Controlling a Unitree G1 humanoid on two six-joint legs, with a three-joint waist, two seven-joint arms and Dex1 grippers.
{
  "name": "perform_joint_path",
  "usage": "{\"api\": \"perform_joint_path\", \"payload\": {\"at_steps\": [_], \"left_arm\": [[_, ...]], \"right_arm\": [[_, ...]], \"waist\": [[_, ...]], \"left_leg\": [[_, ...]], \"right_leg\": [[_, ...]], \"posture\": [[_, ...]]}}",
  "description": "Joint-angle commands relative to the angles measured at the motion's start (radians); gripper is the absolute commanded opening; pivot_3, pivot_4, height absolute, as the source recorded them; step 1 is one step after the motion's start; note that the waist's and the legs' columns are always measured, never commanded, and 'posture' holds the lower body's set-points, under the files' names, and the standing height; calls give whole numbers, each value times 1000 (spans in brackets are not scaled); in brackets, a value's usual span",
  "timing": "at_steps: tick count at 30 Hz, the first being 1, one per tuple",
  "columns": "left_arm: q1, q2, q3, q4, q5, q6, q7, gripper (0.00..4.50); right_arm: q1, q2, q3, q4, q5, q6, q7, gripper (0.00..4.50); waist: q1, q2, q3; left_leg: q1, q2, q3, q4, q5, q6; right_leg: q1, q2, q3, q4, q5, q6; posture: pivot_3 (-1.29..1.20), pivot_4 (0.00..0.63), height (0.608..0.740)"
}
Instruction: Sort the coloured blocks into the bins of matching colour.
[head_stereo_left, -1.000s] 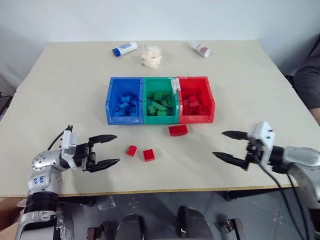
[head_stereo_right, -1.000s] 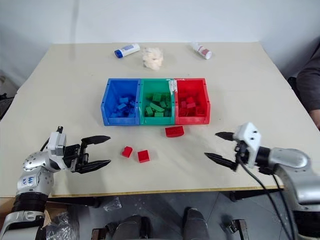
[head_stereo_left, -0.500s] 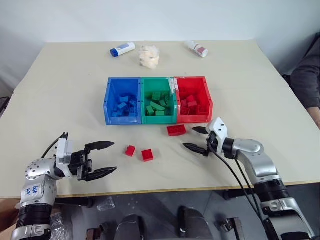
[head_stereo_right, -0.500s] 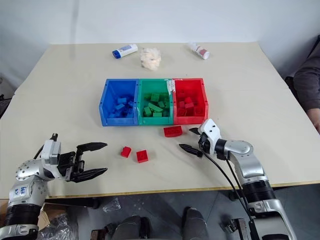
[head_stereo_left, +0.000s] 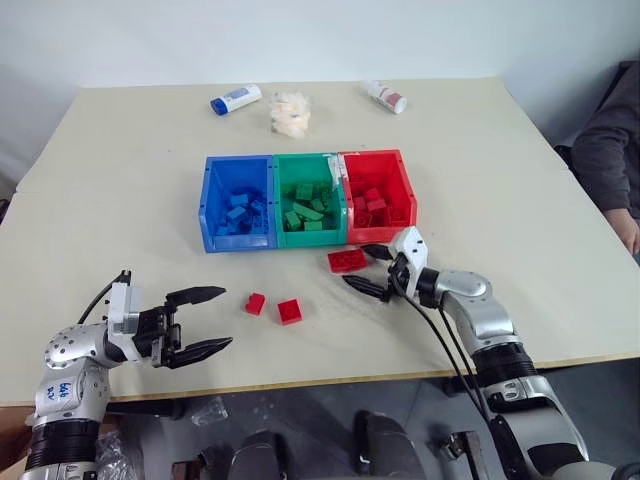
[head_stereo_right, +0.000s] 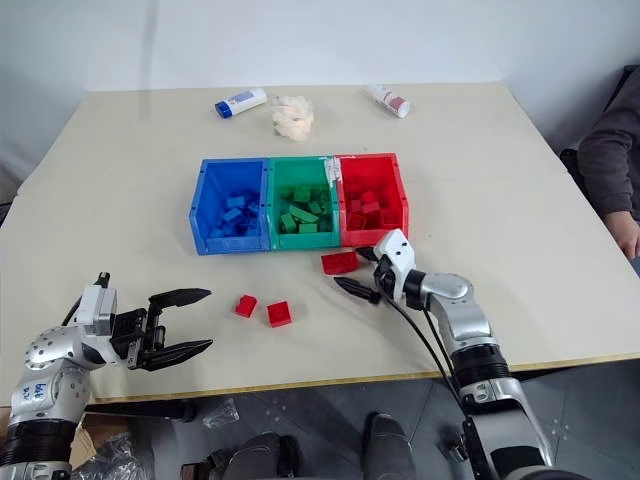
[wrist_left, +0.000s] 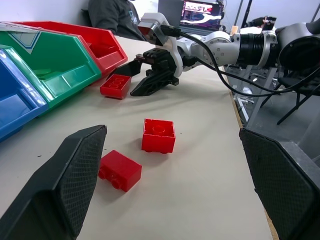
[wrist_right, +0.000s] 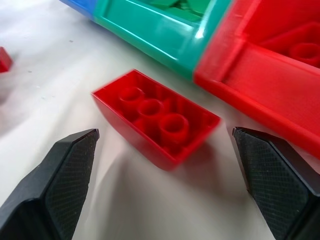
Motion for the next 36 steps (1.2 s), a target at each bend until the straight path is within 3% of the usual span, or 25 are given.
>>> {"api": "perform_joint_path", "payload": {"at_steps": [1, 4, 11, 22, 27, 30, 36], "left_arm": [[-16, 1, 15, -7, -13, -12, 0, 4500], [-28, -2, 12, 9, -10, -18, -6, 4500], [-50, -7, 6, 44, -3, -31, -19, 4500], [-97, -16, -15, 110, 7, -54, -47, 4500], [-123, -11, -18, 151, 13, -62, -70, 4500], [-136, -11, -23, 167, 16, -65, -75, 4500], [-179, -12, -32, 200, 22, -74, -89, 4500]], "right_arm": [[4, 21, 21, -24, 6, 7, 19, 4467], [9, 28, 11, -55, 25, 31, 12, 3890], [39, 9, -4, -147, 35, 68, 0, 1510], [121, -40, -42, -346, 94, 150, -9, 1452], [211, -157, -107, -544, 156, 255, -8, 1452], [172, -208, -148, -557, 158, 295, -47, 1452], [-41, -268, -160, -356, 97, 240, -63, 1452]], "waist": [[0, 0, 0], [1, 0, 0], [3, 0, 0], [7, 0, 0], [22, 0, 0], [23, 0, 0], [23, 0, 0]], "left_leg": [[0, 0, 0, 0, 0, 0], [0, 0, 0, 0, 0, 0], [-1, 0, 0, 0, 0, 0], [-1, 0, 0, 0, 0, 0], [-2, 0, -1, 0, 0, 0], [-1, 0, 0, 0, 0, 0], [-1, 0, 0, 0, 0, 0]], "right_leg": [[0, 0, 0, 0, 0, 0], [0, 0, 0, 0, 0, 0], [0, 0, 0, 0, 0, 0], [-1, 0, 0, -1, 0, 0], [-1, 0, 0, -1, 0, 0], [-1, 0, 0, -2, 0, 0], [-1, 0, 0, -1, 0, 0]], "posture": [[0, 150, 740], [0, 150, 740], [0, 150, 740], [0, 150, 740], [0, 150, 740], [0, 150, 740], [0, 150, 740]]}}
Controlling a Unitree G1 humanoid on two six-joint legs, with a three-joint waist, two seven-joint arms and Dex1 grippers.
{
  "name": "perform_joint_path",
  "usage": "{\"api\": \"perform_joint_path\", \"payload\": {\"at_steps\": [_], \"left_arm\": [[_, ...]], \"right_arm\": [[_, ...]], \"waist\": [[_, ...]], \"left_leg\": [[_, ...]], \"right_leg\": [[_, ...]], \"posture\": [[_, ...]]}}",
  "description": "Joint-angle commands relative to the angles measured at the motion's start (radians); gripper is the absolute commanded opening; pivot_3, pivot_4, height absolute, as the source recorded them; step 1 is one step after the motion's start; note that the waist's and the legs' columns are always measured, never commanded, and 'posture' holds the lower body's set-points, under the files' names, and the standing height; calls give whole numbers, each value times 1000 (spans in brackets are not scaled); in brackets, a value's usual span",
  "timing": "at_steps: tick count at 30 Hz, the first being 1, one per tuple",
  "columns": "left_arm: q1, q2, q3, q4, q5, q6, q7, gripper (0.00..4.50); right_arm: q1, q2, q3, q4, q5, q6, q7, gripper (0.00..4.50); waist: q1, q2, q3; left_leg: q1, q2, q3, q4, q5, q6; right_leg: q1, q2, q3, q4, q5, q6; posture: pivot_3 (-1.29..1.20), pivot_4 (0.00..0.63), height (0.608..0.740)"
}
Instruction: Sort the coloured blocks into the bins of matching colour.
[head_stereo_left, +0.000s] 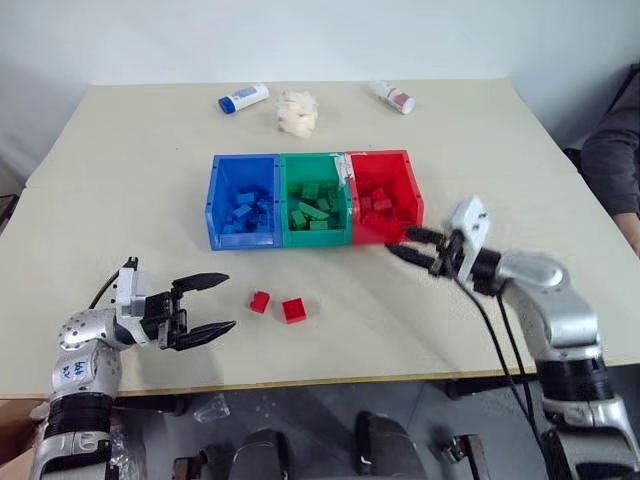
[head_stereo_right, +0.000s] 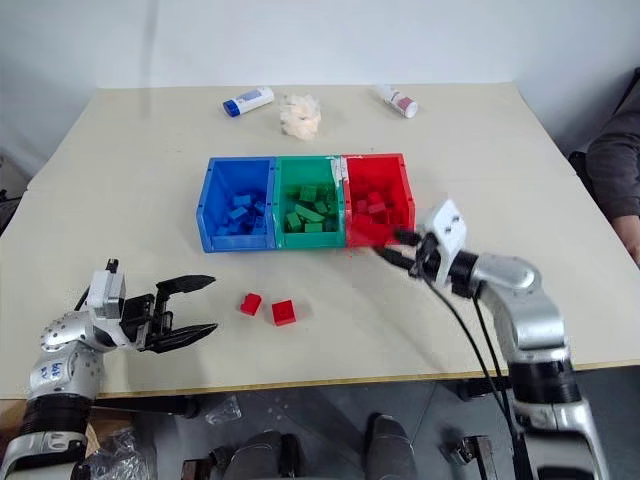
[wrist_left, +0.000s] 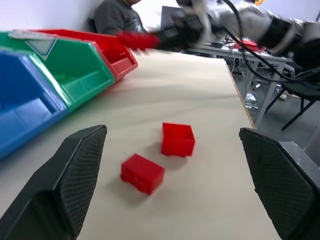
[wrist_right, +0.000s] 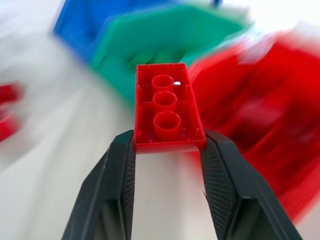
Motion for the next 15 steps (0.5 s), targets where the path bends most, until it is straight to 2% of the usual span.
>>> {"api": "perform_joint_path", "payload": {"at_steps": [1, 6, 9, 15], "left_arm": [[-27, 5, 4, 16, 2, -25, -39, 4500], [-73, 16, 6, 19, -8, -35, -45, 4500], [-76, 26, 8, 13, -9, -25, -43, 4500], [-72, 39, 26, -33, -31, 28, 1, 4500]], "right_arm": [[-94, -21, -5, 123, -43, -63, 1, 1802], [-274, -18, 61, 386, -141, -160, 16, 3506], [-321, -14, 76, 462, -165, -209, 33, 4453], [-325, -25, 73, 483, -168, -247, 79, 4453]], "waist": [[1, 0, 0], [1, 0, 0], [-3, 0, 0], [-6, 0, 0]], "left_leg": [[0, 0, 0, -1, 0, 0], [-1, 0, 1, 0, 0, 0], [-1, 0, 1, -1, 0, 0], [-1, 0, 1, -1, 0, 0]], "right_leg": [[0, 0, 0, 0, 0, 0], [0, 0, -1, -2, 0, 0], [0, 0, -1, -2, 0, 0], [0, 0, -1, -1, 0, 0]], "posture": [[0, 150, 740], [0, 150, 740], [0, 150, 740], [0, 150, 740]]}}
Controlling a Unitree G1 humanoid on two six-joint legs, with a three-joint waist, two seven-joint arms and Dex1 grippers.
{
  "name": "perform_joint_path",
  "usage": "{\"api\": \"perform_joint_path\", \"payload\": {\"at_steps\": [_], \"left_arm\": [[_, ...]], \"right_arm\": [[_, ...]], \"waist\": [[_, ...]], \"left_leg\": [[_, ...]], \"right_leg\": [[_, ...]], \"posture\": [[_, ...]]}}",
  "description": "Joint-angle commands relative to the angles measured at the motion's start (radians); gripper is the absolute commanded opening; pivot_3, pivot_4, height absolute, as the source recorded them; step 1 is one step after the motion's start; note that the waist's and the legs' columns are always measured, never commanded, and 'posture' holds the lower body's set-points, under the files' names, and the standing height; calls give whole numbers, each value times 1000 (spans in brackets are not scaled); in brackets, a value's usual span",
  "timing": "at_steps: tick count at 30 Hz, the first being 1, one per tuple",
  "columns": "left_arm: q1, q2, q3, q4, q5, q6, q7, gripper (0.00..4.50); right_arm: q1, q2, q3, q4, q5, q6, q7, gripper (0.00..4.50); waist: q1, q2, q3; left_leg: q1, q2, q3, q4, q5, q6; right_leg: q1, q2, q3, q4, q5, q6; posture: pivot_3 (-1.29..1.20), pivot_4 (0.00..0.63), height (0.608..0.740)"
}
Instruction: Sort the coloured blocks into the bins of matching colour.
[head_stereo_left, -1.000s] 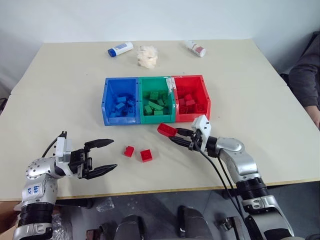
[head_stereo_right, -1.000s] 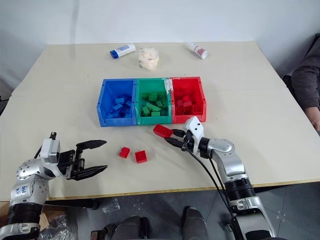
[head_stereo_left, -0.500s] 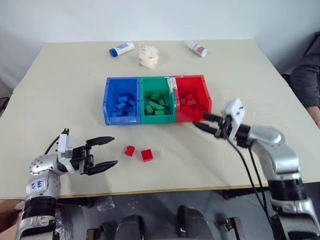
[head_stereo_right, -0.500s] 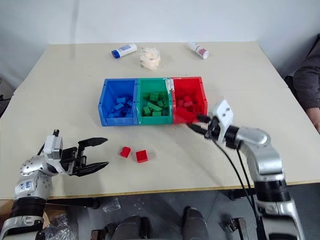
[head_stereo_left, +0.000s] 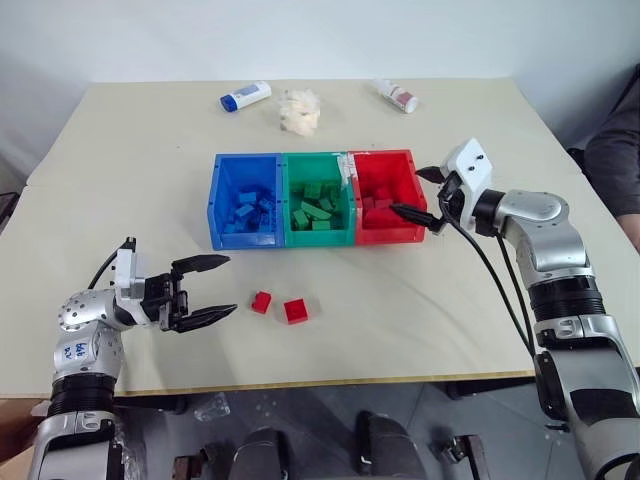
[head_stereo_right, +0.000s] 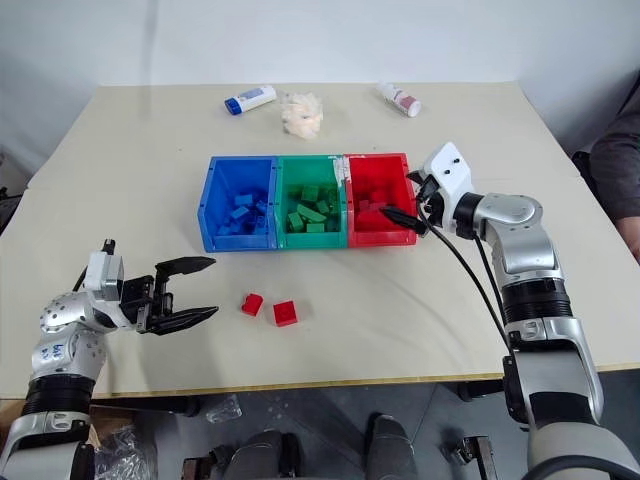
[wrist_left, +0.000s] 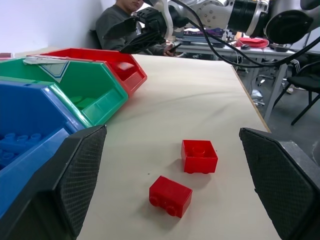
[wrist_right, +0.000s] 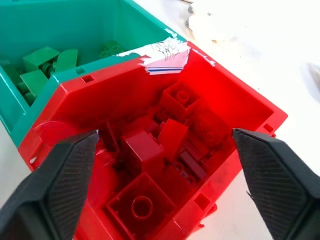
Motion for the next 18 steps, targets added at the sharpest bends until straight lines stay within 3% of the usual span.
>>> {"api": "perform_joint_path", "payload": {"at_steps": [1, 8, 18], "left_arm": [[2, 23, 33, -51, -33, 36, 2, 4500], [-13, 34, 45, -62, -38, 68, -9, 4500], [9, 30, 26, -57, -8, 48, -14, 4500]], "right_arm": [[-2, -23, -14, -28, 6, -28, 38, 4453], [110, -71, -35, -158, 45, -16, 133, 4453], [430, -177, -120, -459, 147, 67, 180, 4453]], "waist": [[-2, 0, 0], [0, 0, 0], [13, 0, 0]], "left_leg": [[0, 0, 0, 0, 0, 0], [0, 0, 0, 0, 0, 0], [0, 0, 0, 1, 0, 0]], "right_leg": [[0, 0, 0, 0, 0, 0], [0, 0, 0, 0, 0, 0], [0, 0, 0, 0, 0, 0]], "posture": [[0, 150, 740], [0, 150, 740], [0, 150, 740]]}}
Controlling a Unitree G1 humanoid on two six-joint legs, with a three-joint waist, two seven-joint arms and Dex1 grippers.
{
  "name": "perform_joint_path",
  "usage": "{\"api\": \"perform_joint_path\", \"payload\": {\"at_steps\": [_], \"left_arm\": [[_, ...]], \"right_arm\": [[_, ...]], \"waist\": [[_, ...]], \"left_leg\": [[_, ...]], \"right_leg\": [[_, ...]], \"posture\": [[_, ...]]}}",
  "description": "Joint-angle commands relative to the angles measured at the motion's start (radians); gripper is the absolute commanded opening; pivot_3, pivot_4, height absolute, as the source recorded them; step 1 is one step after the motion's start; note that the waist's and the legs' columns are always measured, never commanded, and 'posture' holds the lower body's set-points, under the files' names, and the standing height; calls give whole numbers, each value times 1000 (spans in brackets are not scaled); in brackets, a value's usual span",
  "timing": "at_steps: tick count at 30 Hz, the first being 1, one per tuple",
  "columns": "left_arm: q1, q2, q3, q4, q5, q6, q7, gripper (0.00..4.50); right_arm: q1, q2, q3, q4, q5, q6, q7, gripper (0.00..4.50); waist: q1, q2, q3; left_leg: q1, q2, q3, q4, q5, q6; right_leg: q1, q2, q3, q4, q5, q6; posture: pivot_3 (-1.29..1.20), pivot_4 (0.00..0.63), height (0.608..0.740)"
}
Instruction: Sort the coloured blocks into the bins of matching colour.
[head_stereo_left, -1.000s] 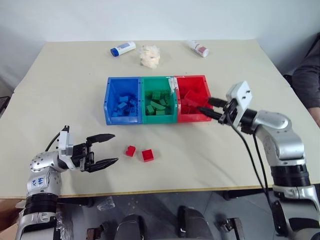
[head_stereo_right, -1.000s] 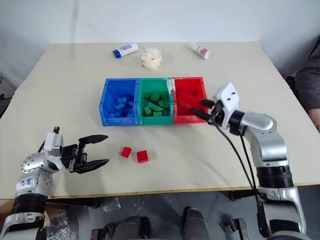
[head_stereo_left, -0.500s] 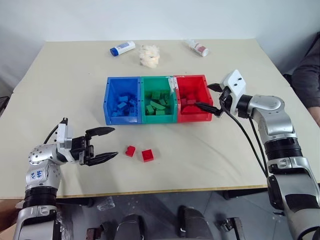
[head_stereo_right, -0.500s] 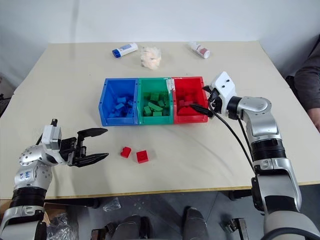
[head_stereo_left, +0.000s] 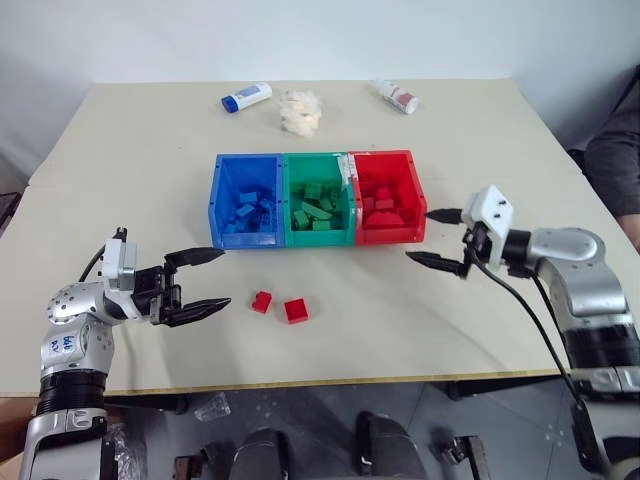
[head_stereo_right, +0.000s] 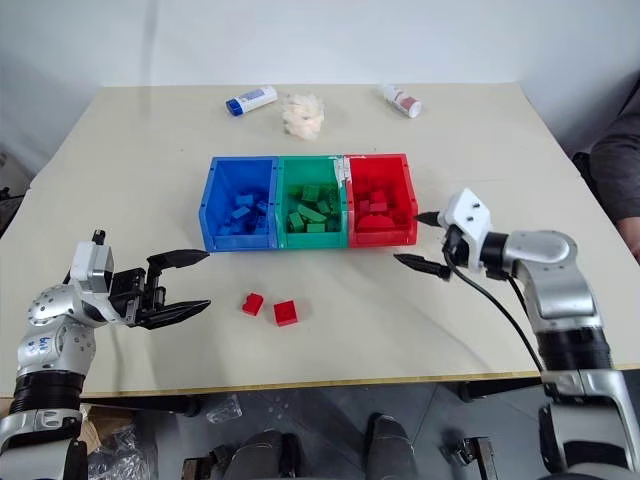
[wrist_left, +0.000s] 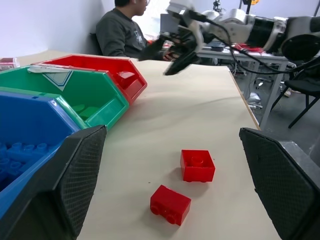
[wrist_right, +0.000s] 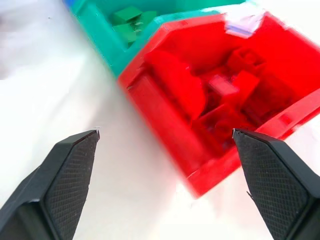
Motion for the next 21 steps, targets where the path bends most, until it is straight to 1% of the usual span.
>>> {"api": "perform_joint_path", "payload": {"at_steps": [1, 5, 9, 11, 13, 16, 19, 21], "left_arm": [[27, -1, 3, -20, 11, -21, -8, 4500], [77, -21, 4, -50, 15, -32, 26, 4500], [116, -23, 10, -77, 33, -39, 72, 4500], [140, -19, 21, -107, 53, -46, 123, 4500], [171, -19, 43, -154, 68, -31, 208, 4500], [246, -4, 59, -246, 79, -3, 282, 4500], [391, 8, 101, -379, 149, 18, 421, 4500], [485, 5, 134, -463, 136, 35, 457, 4500]], "right_arm": [[108, -26, -60, -112, 44, 0, 1, 4453], [264, -17, -118, -209, 102, 9, -7, 4453], [357, -35, -166, -265, 151, 17, 9, 4453], [383, -48, -186, -269, 171, 12, 31, 4453], [382, -58, -197, -263, 197, 13, 54, 4453], [352, -68, -197, -239, 220, 15, 86, 4453], [296, -63, -189, -213, 278, 22, 157, 4453], [264, -61, -174, -188, 299, 28, 200, 4453]], "waist": [[1, 0, 0], [1, 0, 0], [1, 0, 0], [2, 0, 0], [1, 0, 0], [-1, 0, 0], [-6, 0, 0], [-3, 0, 0]], "left_leg": [[0, 0, 0, 0, 0, 0], [0, 0, 0, 0, 0, 0], [0, 0, 0, 0, 0, 0], [1, 0, -1, 0, 0, 0], [1, 0, -1, 0, 0, 0], [1, 0, -1, 0, 0, 0], [1, 0, -1, 0, 0, 0], [2, 0, -1, 0, 0, 0]], "right_leg": [[0, 0, 0, 0, 0, 0], [0, 0, 0, 0, 0, 0], [1, 0, 0, 0, 0, 0], [1, 0, 0, 0, 0, 0], [1, 0, 0, 0, 0, 0], [1, 0, 1, 0, 0, 0], [1, 0, 1, 0, 0, 0], [1, 0, 1, 0, 0, 0]], "posture": [[0, 150, 740], [0, 150, 740], [0, 150, 740], [0, 150, 740], [0, 150, 740], [0, 150, 740], [0, 150, 740], [0, 150, 740]]}}
